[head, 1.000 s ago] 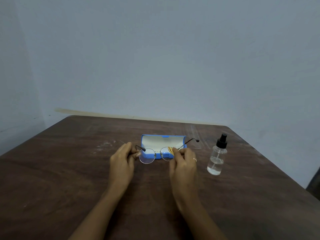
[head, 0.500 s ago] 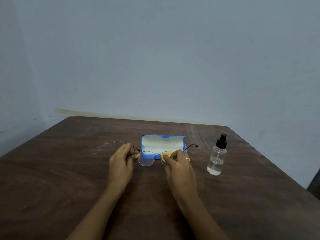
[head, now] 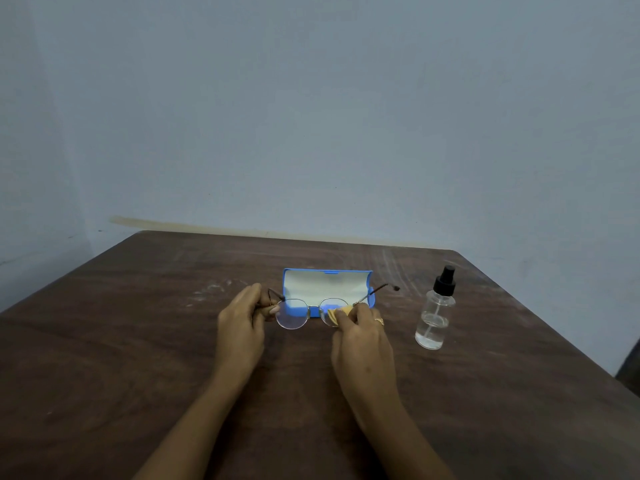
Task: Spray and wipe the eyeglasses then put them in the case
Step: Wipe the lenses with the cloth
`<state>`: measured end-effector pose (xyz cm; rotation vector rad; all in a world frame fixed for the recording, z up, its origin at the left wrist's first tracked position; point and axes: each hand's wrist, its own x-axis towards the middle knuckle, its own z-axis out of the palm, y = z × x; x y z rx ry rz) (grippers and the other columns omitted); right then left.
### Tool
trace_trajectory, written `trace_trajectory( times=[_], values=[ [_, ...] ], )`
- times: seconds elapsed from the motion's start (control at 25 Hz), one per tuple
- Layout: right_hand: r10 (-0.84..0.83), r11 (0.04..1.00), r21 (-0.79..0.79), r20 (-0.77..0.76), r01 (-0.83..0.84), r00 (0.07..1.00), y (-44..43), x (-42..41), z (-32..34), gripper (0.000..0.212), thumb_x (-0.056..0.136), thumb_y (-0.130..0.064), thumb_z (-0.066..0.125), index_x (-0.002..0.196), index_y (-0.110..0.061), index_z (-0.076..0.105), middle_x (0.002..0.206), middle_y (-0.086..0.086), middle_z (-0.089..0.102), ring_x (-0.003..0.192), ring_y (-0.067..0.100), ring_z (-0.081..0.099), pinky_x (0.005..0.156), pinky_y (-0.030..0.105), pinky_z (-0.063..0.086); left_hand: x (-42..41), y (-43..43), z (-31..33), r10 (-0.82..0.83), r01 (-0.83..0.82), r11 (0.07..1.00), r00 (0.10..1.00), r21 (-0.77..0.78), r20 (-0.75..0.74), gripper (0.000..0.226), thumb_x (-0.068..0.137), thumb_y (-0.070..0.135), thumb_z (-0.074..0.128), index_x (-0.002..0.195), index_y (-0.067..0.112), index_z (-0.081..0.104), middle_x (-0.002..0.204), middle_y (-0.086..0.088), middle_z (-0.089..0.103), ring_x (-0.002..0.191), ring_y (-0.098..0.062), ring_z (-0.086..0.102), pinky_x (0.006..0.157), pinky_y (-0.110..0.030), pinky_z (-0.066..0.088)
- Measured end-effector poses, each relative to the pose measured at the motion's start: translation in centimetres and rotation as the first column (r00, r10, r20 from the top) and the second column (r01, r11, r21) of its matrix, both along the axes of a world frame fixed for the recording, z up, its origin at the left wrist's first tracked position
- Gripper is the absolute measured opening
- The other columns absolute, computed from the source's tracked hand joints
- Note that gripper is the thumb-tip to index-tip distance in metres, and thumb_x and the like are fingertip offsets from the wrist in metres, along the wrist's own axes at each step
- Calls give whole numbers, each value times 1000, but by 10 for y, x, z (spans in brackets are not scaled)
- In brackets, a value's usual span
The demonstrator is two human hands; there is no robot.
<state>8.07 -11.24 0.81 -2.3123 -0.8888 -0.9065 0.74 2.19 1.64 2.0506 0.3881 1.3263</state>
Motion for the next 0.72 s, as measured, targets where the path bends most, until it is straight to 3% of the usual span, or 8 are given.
trace_trajectory(
  times=[0.16,0.24,0.4,0.52,0.6,0.72],
  values=[
    [-47,998,-45,-59,45,997,1,3,0,42,36,-8,88,74,-14,71,64,0,60,58,16,62,38,20,43,2,-2,-1,-84,87,992,996,94,-36,13,66,-16,40,60,-5,41,63,-23,55,73,-24,51,58,0,36],
    [-23,999,-42,-71,20,997,1,5,-1,45,39,-6,88,80,-14,71,67,0,60,60,16,61,39,20,43,2,-1,-1,-97,101,990,994,100,-46,5,65,-5,39,61,-6,42,63,-22,54,70,-24,49,57,-2,36],
    [144,990,10,-141,-144,980,1,7,-7,31,64,2,75,91,-11,69,78,5,57,73,22,59,48,26,48,3,4,-5,-35,37,996,999,78,-38,15,70,5,49,60,0,40,61,-13,51,63,-21,45,55,-12,32],
    [221,975,32,-219,-219,950,-3,10,-3,17,86,-4,57,99,-10,66,88,6,52,85,20,48,64,27,42,4,6,-7,13,-11,999,999,48,-32,33,74,-7,58,59,12,37,57,1,46,61,-12,48,54,-9,32],
    [259,965,32,-264,-261,929,-7,12,0,18,89,-5,52,102,-9,64,95,6,50,90,14,39,72,25,38,4,7,-7,27,-27,999,999,24,-28,42,74,-10,59,59,20,34,58,-1,49,64,-8,48,54,-8,33],
    [300,954,119,-370,-275,879,-12,9,8,20,86,1,54,100,-9,64,98,4,46,94,15,39,77,25,37,4,8,-9,38,-39,999,999,-35,-17,48,74,-13,56,57,25,32,63,-11,56,71,-9,54,54,-11,35]
  ],
)
